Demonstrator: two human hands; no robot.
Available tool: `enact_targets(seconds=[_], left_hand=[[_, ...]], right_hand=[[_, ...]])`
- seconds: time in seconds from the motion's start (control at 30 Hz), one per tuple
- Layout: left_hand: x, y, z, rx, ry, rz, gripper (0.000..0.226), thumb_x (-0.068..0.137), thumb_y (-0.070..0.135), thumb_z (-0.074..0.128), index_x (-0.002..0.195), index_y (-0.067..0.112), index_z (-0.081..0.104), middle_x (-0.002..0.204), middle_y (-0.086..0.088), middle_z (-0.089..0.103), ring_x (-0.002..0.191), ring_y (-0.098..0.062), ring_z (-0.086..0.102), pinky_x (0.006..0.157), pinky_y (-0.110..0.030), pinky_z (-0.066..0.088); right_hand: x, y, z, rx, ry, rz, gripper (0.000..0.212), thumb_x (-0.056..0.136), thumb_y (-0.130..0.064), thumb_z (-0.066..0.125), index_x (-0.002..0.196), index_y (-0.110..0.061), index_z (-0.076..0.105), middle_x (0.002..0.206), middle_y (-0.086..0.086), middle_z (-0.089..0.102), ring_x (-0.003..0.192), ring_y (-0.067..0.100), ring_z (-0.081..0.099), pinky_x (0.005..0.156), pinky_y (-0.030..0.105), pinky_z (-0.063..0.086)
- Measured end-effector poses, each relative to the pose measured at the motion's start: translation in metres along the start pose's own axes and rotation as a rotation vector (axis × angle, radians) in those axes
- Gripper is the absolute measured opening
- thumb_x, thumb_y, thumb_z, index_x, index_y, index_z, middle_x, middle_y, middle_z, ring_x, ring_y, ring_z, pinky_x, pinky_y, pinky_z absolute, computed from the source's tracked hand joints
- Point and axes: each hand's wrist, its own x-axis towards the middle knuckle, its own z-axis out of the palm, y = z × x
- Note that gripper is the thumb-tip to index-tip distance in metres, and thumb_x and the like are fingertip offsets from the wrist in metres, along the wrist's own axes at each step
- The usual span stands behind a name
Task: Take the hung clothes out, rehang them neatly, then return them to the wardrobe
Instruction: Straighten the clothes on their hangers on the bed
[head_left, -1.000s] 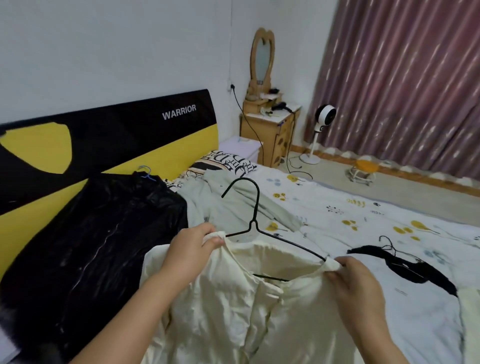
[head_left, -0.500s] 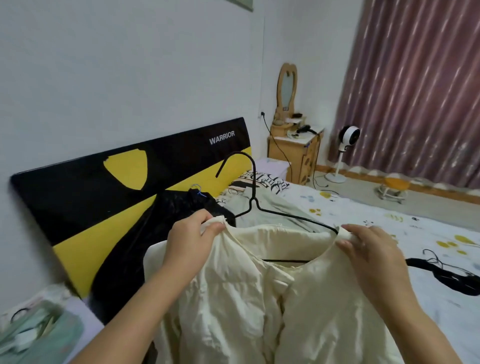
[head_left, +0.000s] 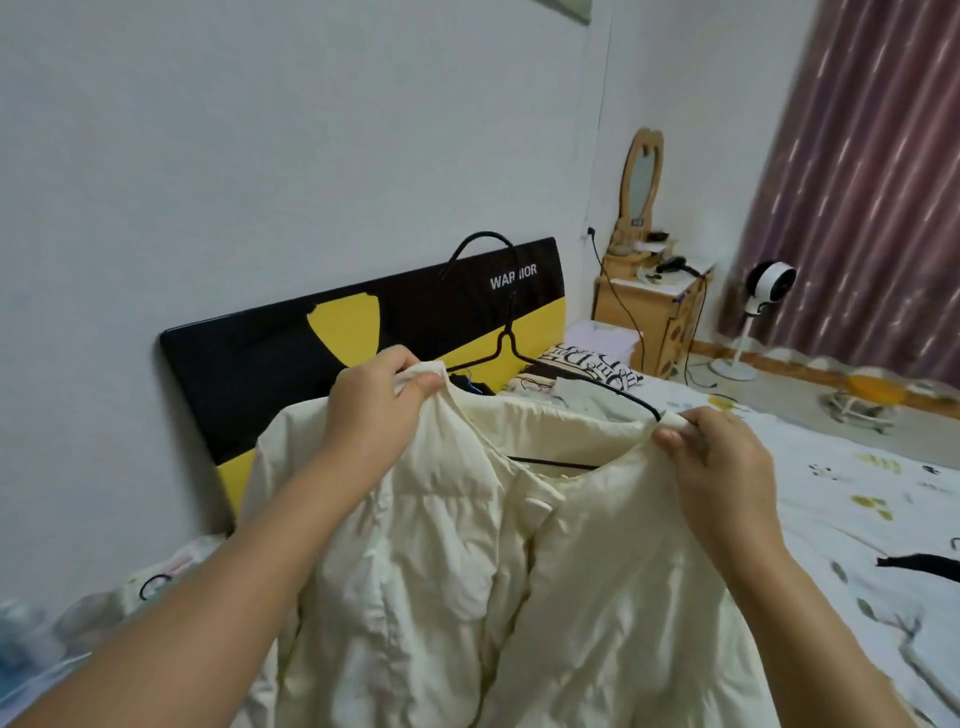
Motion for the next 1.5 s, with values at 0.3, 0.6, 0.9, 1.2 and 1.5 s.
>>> enact_targets(seconds=[0.3, 0.6, 0.9, 1.2, 1.5], left_hand=[[0.110, -0.032, 0.041, 0.112, 0.083, 0.036, 0.013, 0.081, 0.028, 0.066, 0.076, 0.019, 0.060, 0.064, 0.010, 0.053, 0.067, -0.015, 0.048, 0.054, -0.020, 0.032], [0.195, -0.086, 0.101, 0.215, 0.019, 0.002, 0.012, 0.084, 0.025, 0.063, 0.079, 0.014, 0.061, 0.065, 0.002, 0.053, 0.070, -0.020, 0.048, 0.060, -0.029, 0.030], [0.279, -0.158, 0.178, 0.210, -0.113, -0.014, 0.011, 0.086, 0.022, 0.060, 0.081, 0.011, 0.060, 0.076, -0.002, 0.060, 0.076, -0.022, 0.052, 0.064, -0.031, 0.034], [0.406, -0.244, 0.268, 0.190, -0.166, 0.037, 0.012, 0.087, 0.022, 0.060, 0.081, 0.011, 0.060, 0.075, 0.000, 0.060, 0.072, -0.016, 0.052, 0.060, -0.025, 0.033], [0.449, -0.377, 0.389, 0.357, -0.373, 0.098, 0.016, 0.088, 0.023, 0.060, 0.082, 0.008, 0.062, 0.077, -0.010, 0.063, 0.080, -0.031, 0.055, 0.071, -0.037, 0.038]], right_hand=[[0.094, 0.014, 0.090, 0.062, -0.018, 0.043, 0.024, 0.086, -0.019, 0.063, 0.070, -0.011, 0.047, 0.076, 0.007, 0.048, 0.077, 0.026, 0.043, 0.064, 0.031, 0.023], [0.170, 0.051, 0.192, 0.069, -0.177, 0.115, 0.021, 0.089, -0.023, 0.060, 0.080, -0.005, 0.055, 0.086, 0.010, 0.053, 0.084, 0.027, 0.048, 0.068, 0.033, 0.032], [0.225, 0.091, 0.290, -0.019, -0.246, 0.262, 0.015, 0.090, -0.022, 0.057, 0.092, -0.007, 0.059, 0.090, 0.008, 0.051, 0.095, 0.032, 0.049, 0.071, 0.032, 0.029], [0.307, 0.115, 0.412, -0.137, -0.109, 0.380, 0.025, 0.091, -0.023, 0.055, 0.113, -0.009, 0.058, 0.110, 0.013, 0.054, 0.110, 0.033, 0.045, 0.090, 0.041, 0.035], [0.253, 0.163, 0.590, -0.149, -0.673, 0.619, 0.066, 0.098, -0.041, 0.036, 0.150, -0.017, 0.003, 0.158, 0.006, 0.000, 0.145, 0.021, 0.005, 0.114, 0.036, 0.021]])
